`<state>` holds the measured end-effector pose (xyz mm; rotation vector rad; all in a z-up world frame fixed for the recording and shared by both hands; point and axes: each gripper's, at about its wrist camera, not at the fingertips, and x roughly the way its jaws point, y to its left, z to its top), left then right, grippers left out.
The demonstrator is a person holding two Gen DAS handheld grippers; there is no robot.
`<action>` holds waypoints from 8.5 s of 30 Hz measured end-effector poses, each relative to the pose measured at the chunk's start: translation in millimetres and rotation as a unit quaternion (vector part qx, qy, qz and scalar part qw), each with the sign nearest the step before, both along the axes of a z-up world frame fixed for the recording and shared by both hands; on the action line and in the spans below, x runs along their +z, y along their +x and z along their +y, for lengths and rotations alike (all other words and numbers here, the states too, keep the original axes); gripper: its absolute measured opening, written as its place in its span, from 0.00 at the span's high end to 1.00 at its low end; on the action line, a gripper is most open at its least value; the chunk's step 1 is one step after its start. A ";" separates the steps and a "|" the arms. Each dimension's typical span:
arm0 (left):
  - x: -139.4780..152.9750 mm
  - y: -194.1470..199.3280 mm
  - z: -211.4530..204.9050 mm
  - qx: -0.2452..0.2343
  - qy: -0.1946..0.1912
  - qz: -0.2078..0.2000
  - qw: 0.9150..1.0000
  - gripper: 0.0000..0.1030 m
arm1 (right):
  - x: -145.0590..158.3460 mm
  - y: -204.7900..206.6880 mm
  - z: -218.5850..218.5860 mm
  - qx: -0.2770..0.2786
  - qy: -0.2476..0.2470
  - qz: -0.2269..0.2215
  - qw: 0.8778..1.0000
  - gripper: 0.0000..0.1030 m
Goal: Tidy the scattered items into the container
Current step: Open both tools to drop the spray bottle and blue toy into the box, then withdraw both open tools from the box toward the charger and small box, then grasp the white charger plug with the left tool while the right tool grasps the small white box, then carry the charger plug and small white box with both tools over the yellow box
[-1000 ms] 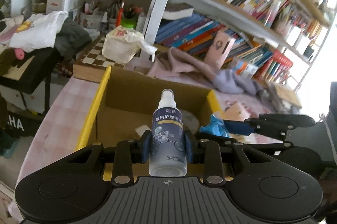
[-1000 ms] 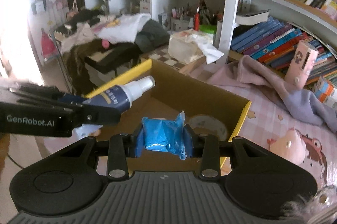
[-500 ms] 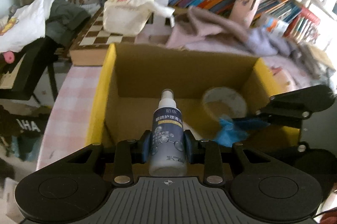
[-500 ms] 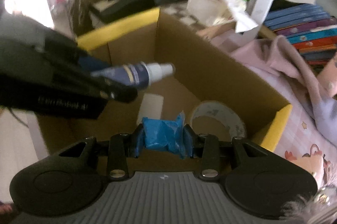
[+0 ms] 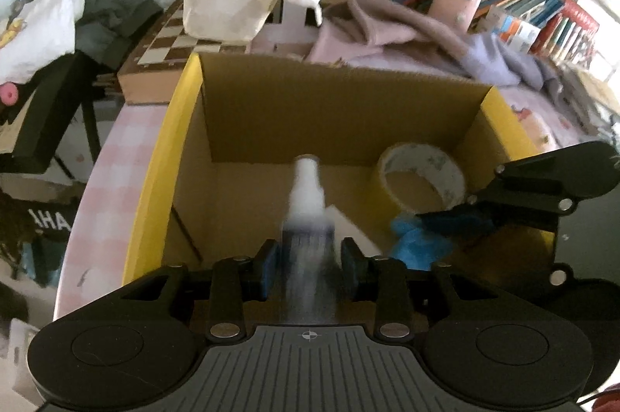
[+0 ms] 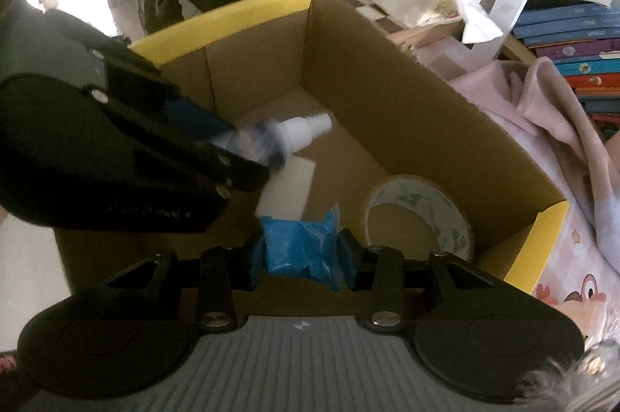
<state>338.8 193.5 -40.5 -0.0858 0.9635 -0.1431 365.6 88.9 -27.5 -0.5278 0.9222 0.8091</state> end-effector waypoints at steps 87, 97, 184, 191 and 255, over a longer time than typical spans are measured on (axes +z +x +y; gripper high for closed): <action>36.4 -281.8 -145.6 -0.097 -0.023 -0.098 0.990 0.09 | 36.4 -310.0 -218.8 -0.280 0.060 -0.153 0.946 0.43; 32.8 -254.9 -180.2 -0.138 -0.023 -0.100 0.985 0.09 | 32.7 -287.1 -248.0 -0.313 0.052 -0.153 0.936 0.43; -20.2 3.3 -321.3 0.021 -0.035 0.025 0.999 0.76 | -37.8 1.0 -377.3 -0.145 0.094 -0.035 0.984 0.73; 4.6 -21.3 -315.0 0.015 -0.055 0.013 0.998 0.76 | -10.7 -14.4 -391.1 -0.167 0.139 0.002 0.976 0.73; 41.8 -298.5 -57.9 0.007 -0.212 -0.087 0.973 0.76 | 67.6 -301.5 -149.7 -0.151 0.100 -0.077 0.980 0.73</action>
